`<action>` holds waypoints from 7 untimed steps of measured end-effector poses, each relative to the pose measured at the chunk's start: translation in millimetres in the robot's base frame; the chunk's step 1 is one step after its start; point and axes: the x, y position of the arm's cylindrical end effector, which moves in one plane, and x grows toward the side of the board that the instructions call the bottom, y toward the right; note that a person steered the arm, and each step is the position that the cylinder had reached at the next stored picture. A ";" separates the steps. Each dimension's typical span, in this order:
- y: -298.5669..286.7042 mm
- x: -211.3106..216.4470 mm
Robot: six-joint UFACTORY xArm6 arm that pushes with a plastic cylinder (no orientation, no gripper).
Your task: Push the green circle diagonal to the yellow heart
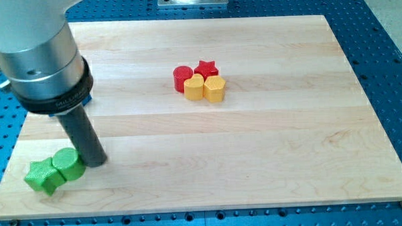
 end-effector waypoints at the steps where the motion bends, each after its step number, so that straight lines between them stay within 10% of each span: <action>1: 12.4 44.3; 7: -29.2 37.6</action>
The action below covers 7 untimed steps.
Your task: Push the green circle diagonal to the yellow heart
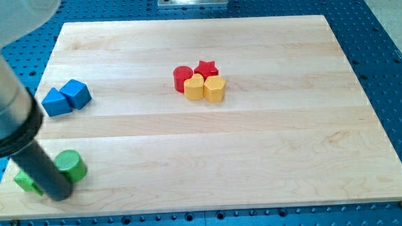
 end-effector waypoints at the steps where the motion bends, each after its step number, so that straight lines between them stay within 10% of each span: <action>1: 29.4 -15.4; 5: 12.5 -108.6; 7: -23.7 -89.1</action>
